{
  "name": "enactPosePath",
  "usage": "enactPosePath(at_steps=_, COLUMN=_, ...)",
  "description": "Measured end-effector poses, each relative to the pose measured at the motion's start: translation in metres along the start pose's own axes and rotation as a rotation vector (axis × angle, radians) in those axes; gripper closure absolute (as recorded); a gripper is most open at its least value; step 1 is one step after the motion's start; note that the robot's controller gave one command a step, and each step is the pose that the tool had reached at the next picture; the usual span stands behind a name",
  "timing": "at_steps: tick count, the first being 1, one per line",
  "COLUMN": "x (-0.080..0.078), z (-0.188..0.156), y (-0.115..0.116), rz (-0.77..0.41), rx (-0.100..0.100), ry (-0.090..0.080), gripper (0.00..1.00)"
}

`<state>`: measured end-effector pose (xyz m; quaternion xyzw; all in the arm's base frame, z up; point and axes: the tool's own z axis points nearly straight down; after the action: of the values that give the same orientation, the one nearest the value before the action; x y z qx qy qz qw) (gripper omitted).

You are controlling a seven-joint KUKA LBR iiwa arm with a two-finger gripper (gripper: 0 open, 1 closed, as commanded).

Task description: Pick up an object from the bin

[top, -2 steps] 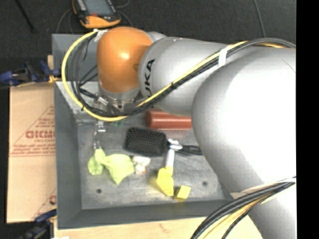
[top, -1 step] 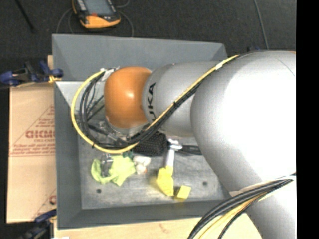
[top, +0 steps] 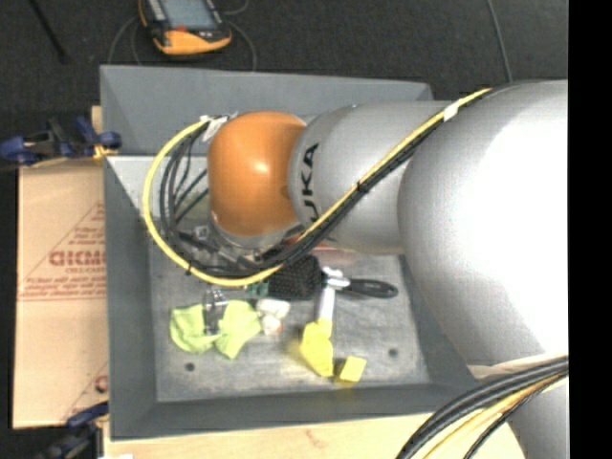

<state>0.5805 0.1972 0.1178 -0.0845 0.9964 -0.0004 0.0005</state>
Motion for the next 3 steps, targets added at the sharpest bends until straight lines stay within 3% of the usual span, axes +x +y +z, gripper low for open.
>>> enactPosePath(at_steps=1, x=0.011, z=-0.005, y=-0.016, rz=0.217, rx=-0.003, ry=-0.005, gripper=0.00)
enactPosePath(at_steps=2, x=0.018, z=0.024, y=-0.022, rz=0.335, rx=0.000, ry=-0.002, gripper=0.00)
enactPosePath(at_steps=3, x=0.025, z=0.043, y=-0.042, rz=0.350, rx=-0.008, ry=-0.003, gripper=1.00)
